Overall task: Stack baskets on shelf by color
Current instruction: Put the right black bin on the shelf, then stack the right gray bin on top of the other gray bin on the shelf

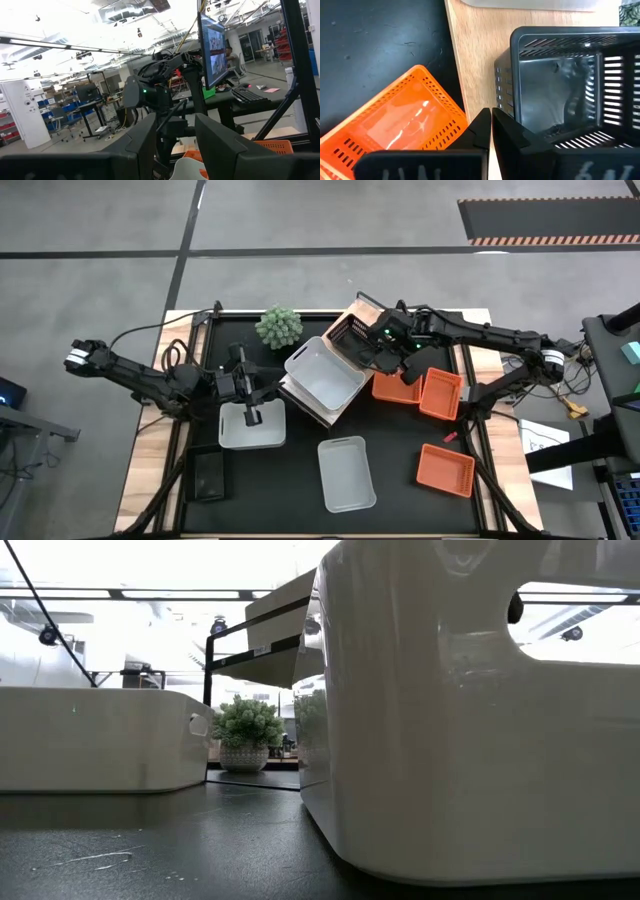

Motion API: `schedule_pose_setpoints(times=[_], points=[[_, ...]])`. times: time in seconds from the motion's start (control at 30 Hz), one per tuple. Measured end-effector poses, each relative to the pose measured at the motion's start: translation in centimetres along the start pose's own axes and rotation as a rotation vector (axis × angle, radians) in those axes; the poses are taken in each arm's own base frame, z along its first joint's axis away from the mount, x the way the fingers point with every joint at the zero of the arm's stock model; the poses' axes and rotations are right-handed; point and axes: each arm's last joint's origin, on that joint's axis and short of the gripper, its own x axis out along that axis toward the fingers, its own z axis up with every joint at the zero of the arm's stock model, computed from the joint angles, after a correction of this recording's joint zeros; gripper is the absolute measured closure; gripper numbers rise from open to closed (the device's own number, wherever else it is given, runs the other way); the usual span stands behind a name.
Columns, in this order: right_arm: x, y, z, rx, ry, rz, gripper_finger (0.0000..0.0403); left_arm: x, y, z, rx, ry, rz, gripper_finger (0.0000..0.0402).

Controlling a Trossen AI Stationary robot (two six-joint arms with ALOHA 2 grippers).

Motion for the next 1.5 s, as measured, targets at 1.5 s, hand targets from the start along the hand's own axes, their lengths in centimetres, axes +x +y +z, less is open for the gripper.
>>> schedule_pose_setpoints(times=[1.5], points=[[-5.0,12.5,11.5,0.597,-0.178,-0.023,0.0394,0.1,0.0,0.2,-0.028,-0.025,0.003,0.0281]])
